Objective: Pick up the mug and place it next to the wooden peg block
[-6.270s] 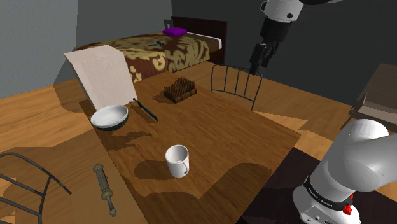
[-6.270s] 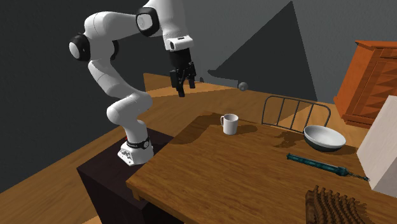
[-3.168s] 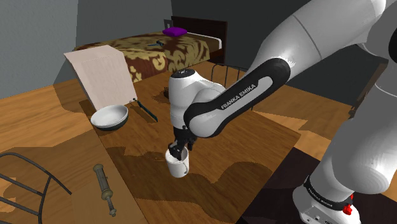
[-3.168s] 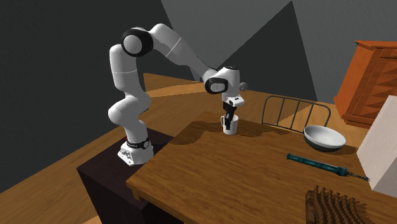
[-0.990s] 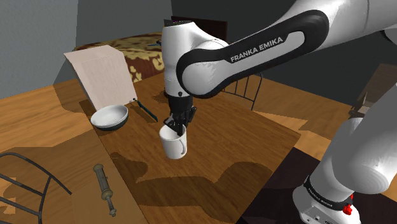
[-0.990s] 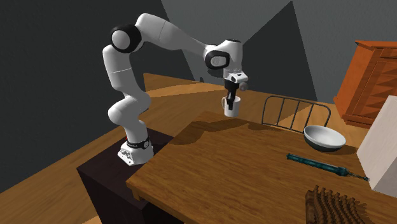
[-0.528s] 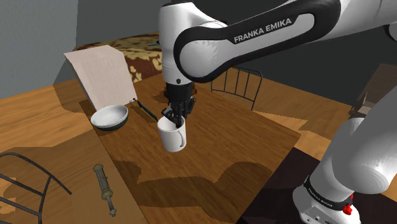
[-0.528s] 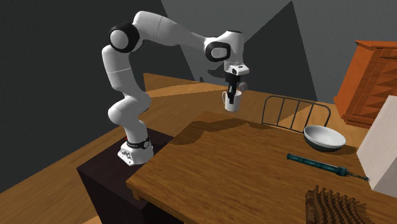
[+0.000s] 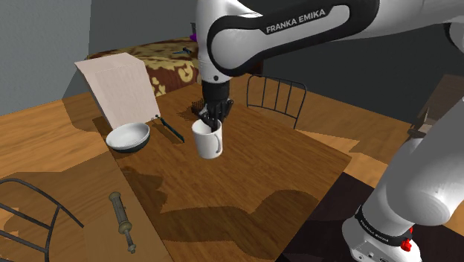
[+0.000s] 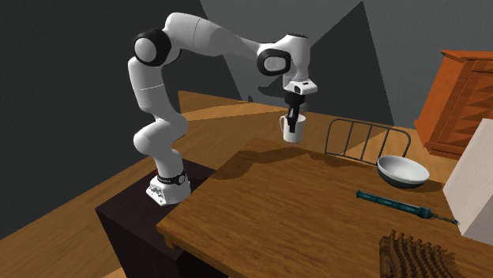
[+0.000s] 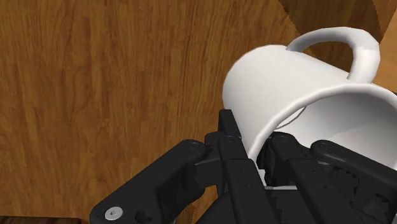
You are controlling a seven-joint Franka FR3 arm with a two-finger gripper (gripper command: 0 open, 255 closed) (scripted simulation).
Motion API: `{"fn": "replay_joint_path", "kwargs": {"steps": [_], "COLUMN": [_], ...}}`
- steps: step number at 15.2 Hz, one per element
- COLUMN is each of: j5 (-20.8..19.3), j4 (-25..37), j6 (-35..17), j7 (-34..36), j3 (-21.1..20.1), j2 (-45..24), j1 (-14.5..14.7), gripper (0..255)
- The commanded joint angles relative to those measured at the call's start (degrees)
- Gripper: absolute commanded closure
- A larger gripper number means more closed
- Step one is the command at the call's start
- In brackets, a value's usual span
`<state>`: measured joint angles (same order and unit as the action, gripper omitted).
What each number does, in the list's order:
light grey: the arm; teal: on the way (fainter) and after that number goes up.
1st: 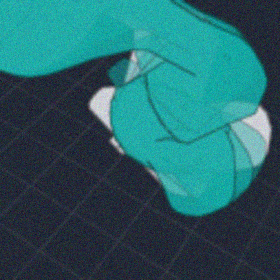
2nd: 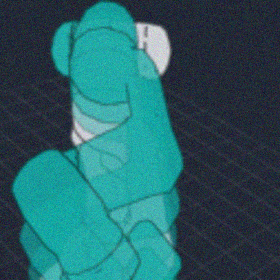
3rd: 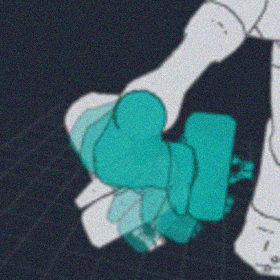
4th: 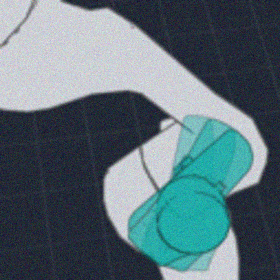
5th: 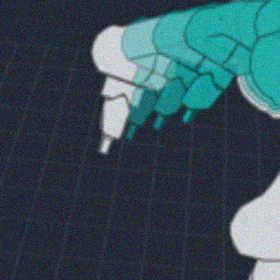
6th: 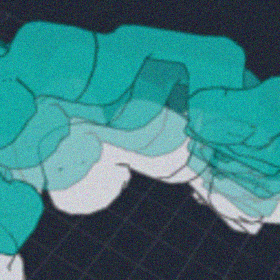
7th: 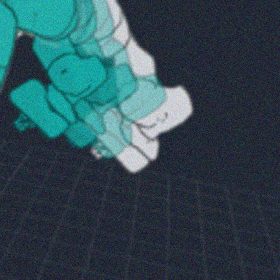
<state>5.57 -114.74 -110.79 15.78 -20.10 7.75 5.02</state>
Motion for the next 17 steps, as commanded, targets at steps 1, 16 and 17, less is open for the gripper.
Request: {"fn": "replay_joint_path", "kwargs": {"steps": [1,16,17], "j5": [-0.29,-2.91,-3.03], "j4": [0.97,16.77,18.44], "j6": [0.5,4.37,4.84], "j7": [-2.75,-19.26,-20.24], "j3": [1.6,10.58,11.04], "j2": [-0.68,-13.96,-15.24], "j1": [-1.26,-9.77,-10.31], "gripper": [255,255,255]}}
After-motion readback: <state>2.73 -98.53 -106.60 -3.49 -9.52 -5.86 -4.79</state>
